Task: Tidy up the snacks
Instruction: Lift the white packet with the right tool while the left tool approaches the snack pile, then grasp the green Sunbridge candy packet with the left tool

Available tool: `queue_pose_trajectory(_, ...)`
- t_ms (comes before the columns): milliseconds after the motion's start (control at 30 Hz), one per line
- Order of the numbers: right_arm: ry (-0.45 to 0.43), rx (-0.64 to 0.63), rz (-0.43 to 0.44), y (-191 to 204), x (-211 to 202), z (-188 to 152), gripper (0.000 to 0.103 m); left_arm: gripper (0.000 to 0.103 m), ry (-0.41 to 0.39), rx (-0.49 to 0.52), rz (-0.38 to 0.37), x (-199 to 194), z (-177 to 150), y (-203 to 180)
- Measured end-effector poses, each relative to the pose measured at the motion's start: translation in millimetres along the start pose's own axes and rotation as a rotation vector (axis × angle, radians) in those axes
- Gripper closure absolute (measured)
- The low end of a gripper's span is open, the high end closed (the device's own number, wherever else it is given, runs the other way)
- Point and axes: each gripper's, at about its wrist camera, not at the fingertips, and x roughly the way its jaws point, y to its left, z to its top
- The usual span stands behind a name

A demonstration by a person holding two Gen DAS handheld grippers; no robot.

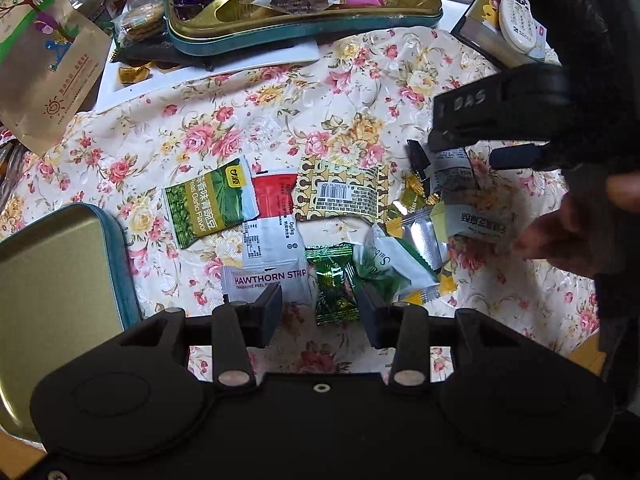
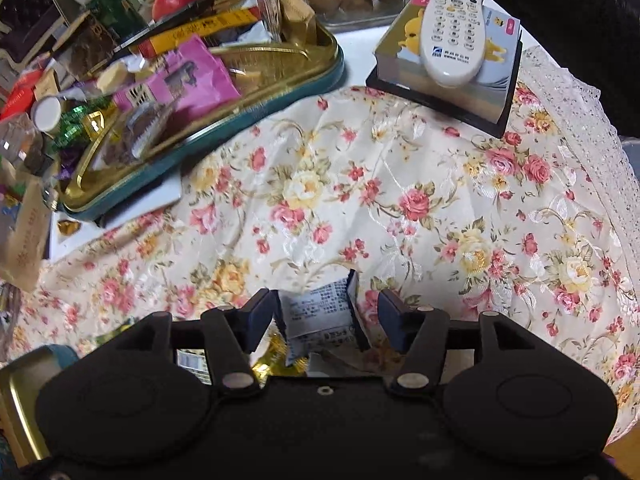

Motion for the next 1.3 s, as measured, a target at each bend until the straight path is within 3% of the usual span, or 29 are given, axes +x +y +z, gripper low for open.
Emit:
queue_pose_trajectory(233,0.026,-0.087,-0.064,16,24,-9,0.042,0.053,-0.027,-0.005,-0.029,-11,-1,4)
queue_pose_trajectory(367,0.010,-0.107,-0.069,19,29,-14,0.053,0.053,-0.035,-0.003,-0.028,-12,-2,7)
queue_pose_trajectory(500,-0.021,-0.153,-0.075,24,19,-15,0.055,0.053,-0.046,-0.005,-0.025,-11,-1,7)
queue_pose_trajectory(800,-0.109,-0.022,0.043,6,-45,2,0.055,0.053,-0.075,0.032,-0.046,2,-1,-15)
queue_pose_trajectory(933,-0.148,-0.017,0.089,4,-71,0,0.055,0.053,-0.065,-0.008,-0.056,12,6,-23)
queue_pose_trajectory(1067,-0.170,-0.028,0.127,3,-88,-1,0.055,0.053,-0.037,-0.060,-0.063,25,11,-26)
queue_pose_trajectory(1300,-0.182,-0.022,0.150,-4,-97,-2,0.055,0.053,-0.002,-0.043,-0.051,41,14,-45)
